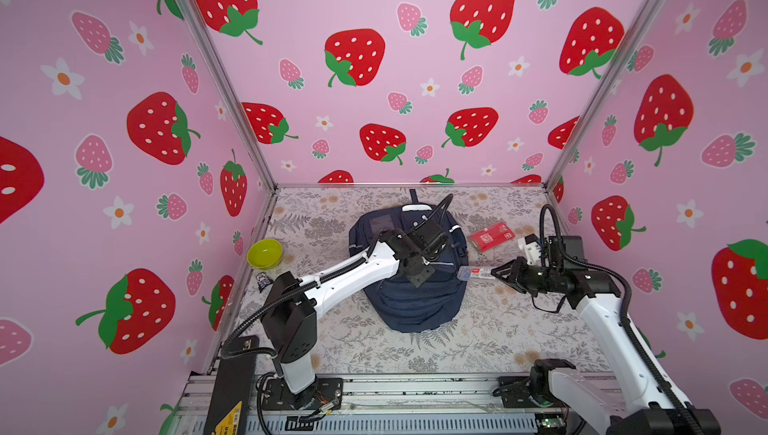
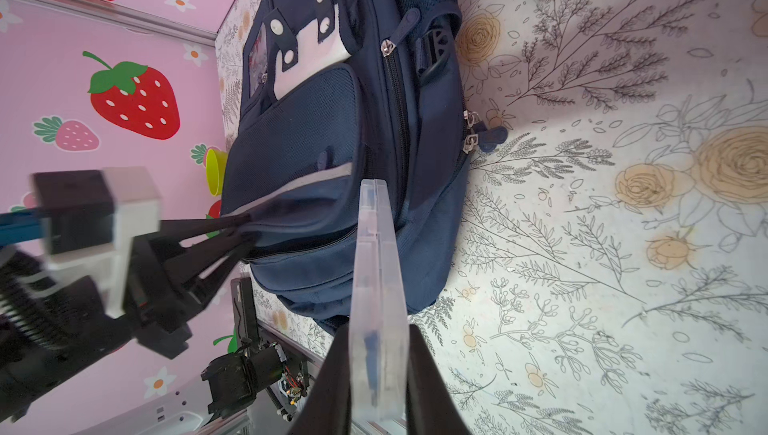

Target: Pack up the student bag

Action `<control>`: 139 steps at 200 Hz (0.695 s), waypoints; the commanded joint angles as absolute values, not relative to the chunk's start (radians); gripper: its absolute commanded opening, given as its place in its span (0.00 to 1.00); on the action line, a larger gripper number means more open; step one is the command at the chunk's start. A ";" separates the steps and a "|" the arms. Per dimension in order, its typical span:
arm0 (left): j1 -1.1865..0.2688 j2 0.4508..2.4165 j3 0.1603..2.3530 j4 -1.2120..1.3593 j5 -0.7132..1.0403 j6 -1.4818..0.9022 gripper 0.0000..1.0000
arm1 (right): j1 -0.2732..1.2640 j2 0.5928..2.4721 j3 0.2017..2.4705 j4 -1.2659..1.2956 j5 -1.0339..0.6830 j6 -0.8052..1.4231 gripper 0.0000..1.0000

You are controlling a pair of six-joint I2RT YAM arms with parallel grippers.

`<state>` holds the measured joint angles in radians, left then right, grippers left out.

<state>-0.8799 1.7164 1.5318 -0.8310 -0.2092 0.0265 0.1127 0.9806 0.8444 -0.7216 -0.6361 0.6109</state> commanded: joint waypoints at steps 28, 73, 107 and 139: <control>-0.834 1.632 1.526 -0.691 -0.207 -0.012 0.00 | 0.182 0.933 0.845 -0.620 -0.679 0.696 0.09; -0.800 1.555 1.462 -0.580 -0.106 -0.055 0.00 | 0.374 0.946 0.804 -0.323 -0.632 0.895 0.10; -0.762 1.524 1.429 -0.559 -0.028 -0.068 0.00 | 0.486 1.057 0.797 -0.107 -0.617 0.980 0.10; -0.752 1.485 1.373 -0.494 0.054 -0.074 0.00 | 0.574 1.191 0.849 -0.011 -0.574 0.993 0.11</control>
<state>-0.7551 1.5486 1.3952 -0.6193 -0.0380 -0.0494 0.5236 1.1183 0.7982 -0.1722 -0.6071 0.9371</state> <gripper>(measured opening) 0.074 0.203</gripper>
